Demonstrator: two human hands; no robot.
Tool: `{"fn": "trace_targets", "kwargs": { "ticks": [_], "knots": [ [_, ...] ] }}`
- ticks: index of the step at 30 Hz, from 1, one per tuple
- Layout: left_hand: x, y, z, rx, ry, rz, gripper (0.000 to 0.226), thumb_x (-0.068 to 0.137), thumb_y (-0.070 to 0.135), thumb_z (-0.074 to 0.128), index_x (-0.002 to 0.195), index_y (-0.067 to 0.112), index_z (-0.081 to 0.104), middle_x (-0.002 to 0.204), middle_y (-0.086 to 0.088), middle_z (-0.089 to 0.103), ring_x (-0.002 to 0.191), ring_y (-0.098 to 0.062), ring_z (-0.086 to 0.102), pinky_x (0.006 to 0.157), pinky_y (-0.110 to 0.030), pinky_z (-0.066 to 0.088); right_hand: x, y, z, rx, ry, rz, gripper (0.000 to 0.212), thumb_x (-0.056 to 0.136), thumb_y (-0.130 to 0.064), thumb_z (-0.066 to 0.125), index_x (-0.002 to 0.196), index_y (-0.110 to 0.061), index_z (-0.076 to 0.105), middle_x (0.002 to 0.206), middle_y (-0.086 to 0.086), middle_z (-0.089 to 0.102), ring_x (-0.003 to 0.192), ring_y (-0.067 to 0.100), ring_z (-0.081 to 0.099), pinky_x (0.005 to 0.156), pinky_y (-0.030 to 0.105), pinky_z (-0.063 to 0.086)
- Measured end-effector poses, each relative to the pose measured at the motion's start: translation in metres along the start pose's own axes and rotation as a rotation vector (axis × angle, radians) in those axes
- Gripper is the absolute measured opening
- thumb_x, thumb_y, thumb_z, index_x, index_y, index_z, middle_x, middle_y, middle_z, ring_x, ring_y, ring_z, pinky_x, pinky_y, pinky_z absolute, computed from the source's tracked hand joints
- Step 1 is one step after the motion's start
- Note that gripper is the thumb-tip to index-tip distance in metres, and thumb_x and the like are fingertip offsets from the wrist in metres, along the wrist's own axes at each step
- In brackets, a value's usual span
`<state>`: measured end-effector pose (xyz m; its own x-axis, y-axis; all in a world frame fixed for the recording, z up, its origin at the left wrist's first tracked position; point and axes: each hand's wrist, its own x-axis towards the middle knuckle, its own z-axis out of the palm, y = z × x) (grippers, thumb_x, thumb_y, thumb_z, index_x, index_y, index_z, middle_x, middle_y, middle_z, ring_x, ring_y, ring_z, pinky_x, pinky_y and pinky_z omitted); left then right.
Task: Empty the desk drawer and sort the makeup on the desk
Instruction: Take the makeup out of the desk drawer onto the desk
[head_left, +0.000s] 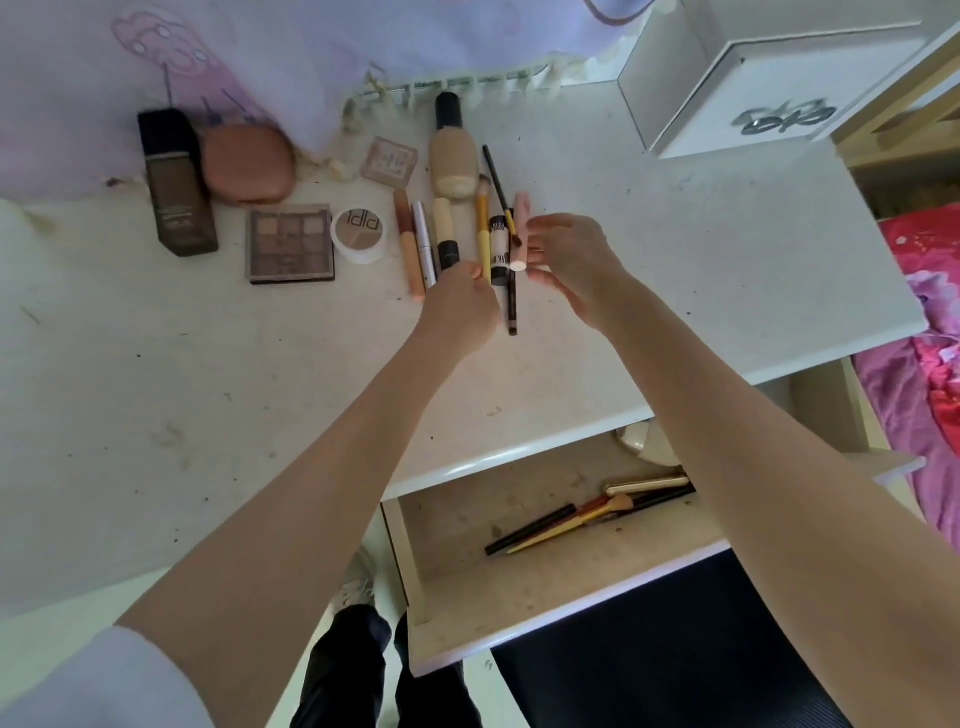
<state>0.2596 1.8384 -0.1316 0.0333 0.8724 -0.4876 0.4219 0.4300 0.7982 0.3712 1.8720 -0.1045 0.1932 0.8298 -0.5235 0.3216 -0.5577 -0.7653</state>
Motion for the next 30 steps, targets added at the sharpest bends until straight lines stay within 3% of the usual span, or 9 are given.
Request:
{"fn": "trace_targets", "kwargs": {
  "ticks": [6, 9, 12, 14, 17, 20, 23, 26, 30],
  "knots": [
    [-0.029, -0.002, 0.003, 0.114, 0.082, 0.126, 0.027, 0.098, 0.012, 0.030, 0.109, 0.007, 0.054, 0.101, -0.009, 0.059, 0.104, -0.026, 0.054, 0.080, -0.025, 0.040, -0.021, 0.032, -0.012, -0.370, 0.014, -0.233, 0.047, 0.094, 0.000, 0.029, 0.137, -0.010, 0.046, 0.143, 0.005, 0.045, 0.134, 0.018, 0.039, 0.109, 0.023, 0.025],
    [-0.053, -0.016, 0.011, 0.149, 0.084, 0.191, 0.031, 0.098, 0.011, 0.031, 0.122, 0.012, 0.050, 0.123, -0.001, 0.053, 0.115, -0.012, 0.048, 0.095, -0.019, 0.032, -0.040, 0.069, -0.019, -0.594, 0.019, -0.358, 0.042, 0.100, -0.012, 0.034, 0.142, -0.014, 0.039, 0.152, 0.002, 0.032, 0.141, 0.016, 0.025, 0.113, 0.023, 0.015],
    [-0.076, -0.043, 0.025, 0.307, 0.054, 0.275, 0.043, 0.099, 0.012, 0.032, 0.143, 0.015, 0.032, 0.153, 0.005, 0.022, 0.139, -0.007, 0.020, 0.100, -0.004, 0.009, -0.064, 0.118, -0.029, -0.769, 0.040, -0.502, 0.043, 0.100, -0.018, 0.034, 0.142, -0.012, 0.038, 0.154, 0.009, 0.026, 0.145, 0.024, 0.016, 0.118, 0.034, 0.010],
    [-0.091, -0.064, 0.032, 0.441, 0.036, 0.403, 0.043, 0.098, 0.011, 0.032, 0.141, 0.012, 0.035, 0.153, 0.001, 0.023, 0.142, -0.012, 0.015, 0.109, -0.012, 0.011, -0.085, 0.147, -0.036, -0.822, 0.067, -0.558, 0.047, 0.098, -0.025, 0.027, 0.143, -0.012, 0.037, 0.153, 0.011, 0.025, 0.144, 0.025, 0.014, 0.118, 0.039, 0.009],
    [-0.117, -0.094, 0.043, 0.625, 0.039, 0.572, 0.043, 0.092, 0.012, 0.028, 0.131, 0.008, 0.044, 0.145, -0.011, 0.038, 0.138, -0.028, 0.028, 0.114, -0.039, 0.019, -0.117, 0.180, -0.046, -0.810, 0.036, -0.567, 0.052, 0.095, -0.026, 0.030, 0.146, -0.017, 0.031, 0.155, 0.004, 0.014, 0.145, 0.018, 0.005, 0.116, 0.037, 0.009],
    [-0.148, -0.116, 0.057, 0.632, -0.054, 0.638, 0.042, 0.088, 0.008, 0.030, 0.127, 0.006, 0.047, 0.142, -0.011, 0.041, 0.136, -0.026, 0.032, 0.113, -0.037, 0.022, -0.141, 0.215, -0.054, -0.768, -0.007, -0.497, 0.042, 0.093, -0.013, 0.051, 0.134, -0.010, 0.050, 0.151, 0.012, 0.030, 0.136, 0.027, 0.031, 0.113, 0.046, 0.024],
    [-0.167, -0.133, 0.072, 0.676, -0.246, 0.740, 0.041, 0.082, 0.007, 0.035, 0.115, 0.009, 0.059, 0.123, -0.007, 0.059, 0.118, -0.021, 0.049, 0.097, -0.034, 0.042, -0.146, 0.240, -0.069, -0.866, -0.140, -0.293, 0.035, 0.095, -0.014, 0.047, 0.129, -0.011, 0.054, 0.137, 0.010, 0.050, 0.126, 0.027, 0.044, 0.108, 0.045, 0.032],
    [-0.149, -0.139, 0.087, 0.718, -0.392, 0.576, 0.035, 0.087, 0.004, 0.040, 0.116, 0.010, 0.059, 0.110, -0.006, 0.061, 0.098, -0.019, 0.058, 0.081, -0.031, 0.051, -0.126, 0.243, -0.086, -0.932, -0.171, -0.177, 0.035, 0.097, -0.016, 0.041, 0.130, -0.012, 0.053, 0.126, 0.010, 0.057, 0.115, 0.028, 0.050, 0.096, 0.039, 0.041],
    [-0.106, -0.154, 0.114, 0.760, -0.514, 0.240, 0.034, 0.096, 0.013, 0.038, 0.129, 0.013, 0.048, 0.120, -0.009, 0.053, 0.106, -0.023, 0.055, 0.093, -0.031, 0.045, -0.090, 0.237, -0.094, -1.061, -0.256, -0.064, 0.039, 0.092, -0.011, 0.043, 0.131, -0.008, 0.048, 0.130, 0.017, 0.051, 0.116, 0.035, 0.048, 0.094, 0.045, 0.044]
  ]
}}
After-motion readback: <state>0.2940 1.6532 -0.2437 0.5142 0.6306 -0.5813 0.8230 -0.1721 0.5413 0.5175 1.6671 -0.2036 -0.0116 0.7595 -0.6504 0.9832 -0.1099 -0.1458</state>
